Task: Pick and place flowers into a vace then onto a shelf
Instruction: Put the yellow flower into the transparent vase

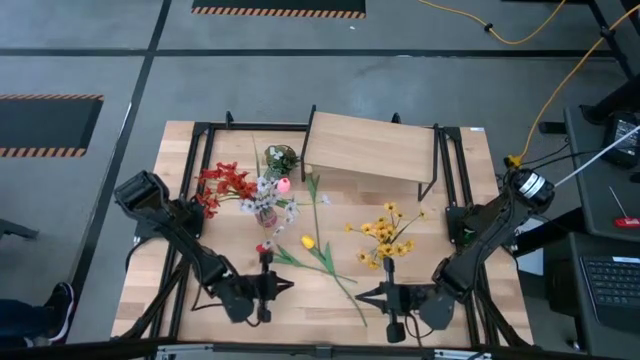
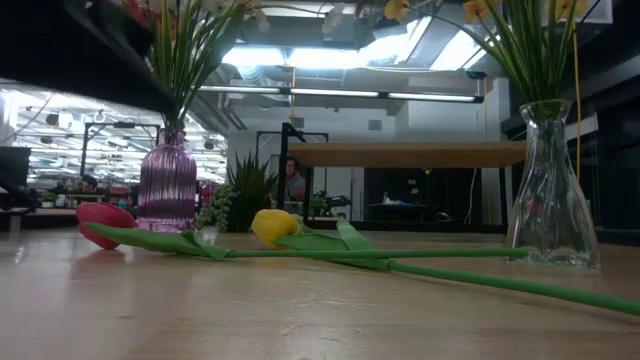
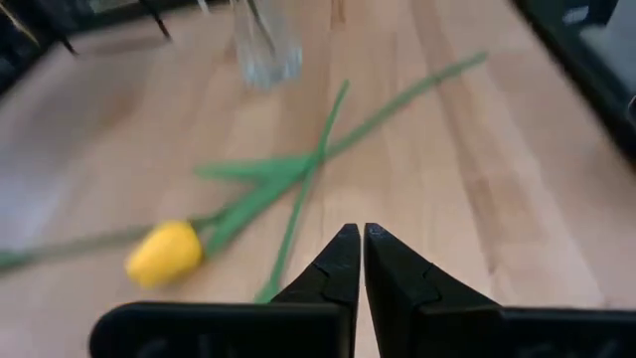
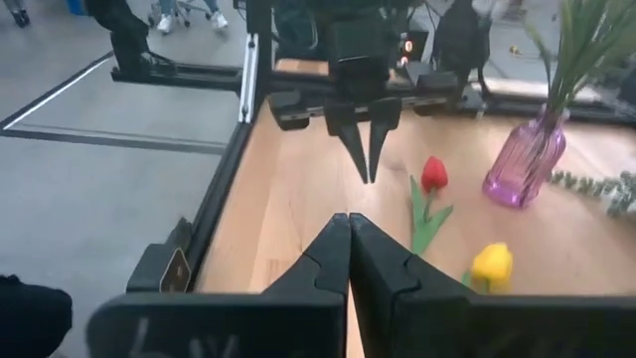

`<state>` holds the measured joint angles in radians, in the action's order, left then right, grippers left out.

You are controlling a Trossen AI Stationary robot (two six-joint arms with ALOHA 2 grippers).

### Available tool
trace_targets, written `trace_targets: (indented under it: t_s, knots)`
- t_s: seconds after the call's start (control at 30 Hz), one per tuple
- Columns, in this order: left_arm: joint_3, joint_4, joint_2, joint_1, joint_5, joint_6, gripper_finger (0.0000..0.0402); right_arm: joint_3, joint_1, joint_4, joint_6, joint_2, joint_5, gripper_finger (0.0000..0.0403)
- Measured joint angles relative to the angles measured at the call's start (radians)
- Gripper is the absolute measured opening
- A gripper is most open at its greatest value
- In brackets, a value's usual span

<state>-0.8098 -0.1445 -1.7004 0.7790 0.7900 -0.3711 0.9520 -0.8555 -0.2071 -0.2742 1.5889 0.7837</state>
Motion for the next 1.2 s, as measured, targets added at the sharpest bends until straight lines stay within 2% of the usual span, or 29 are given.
trace_targets:
  t_s: [0.23, 0.3, 0.47, 0.87, 1.03, 1.2]
  knots:
    - [-0.075, 0.304, 0.000, -0.092, -0.226, -0.194, 0.0012, 0.000, 0.000, 0.011, 0.017, 0.036, 0.000, 0.0013]
    - [-0.099, 0.378, 0.000, -0.110, -0.261, -0.227, 0.0007, 0.000, 0.001, 0.011, 0.019, 0.046, 0.000, 0.0015]
    - [-0.153, 0.497, 0.000, -0.120, -0.265, -0.217, 0.0003, -0.001, 0.010, 0.023, 0.017, 0.055, 0.000, 0.0013]
    - [-0.201, 0.561, 0.000, -0.098, -0.260, -0.210, 0.0002, -0.001, 0.051, -0.001, 0.012, 0.055, -0.004, 0.0010]
    - [-0.201, 0.571, 0.000, -0.099, -0.253, -0.218, 0.0003, 0.040, 0.090, 0.073, -0.051, 0.055, -0.169, 0.0010]
    - [-0.201, 0.570, 0.000, -0.099, -0.252, -0.218, 0.0002, 0.106, 0.099, 0.220, -0.116, 0.055, -0.179, 0.0009]
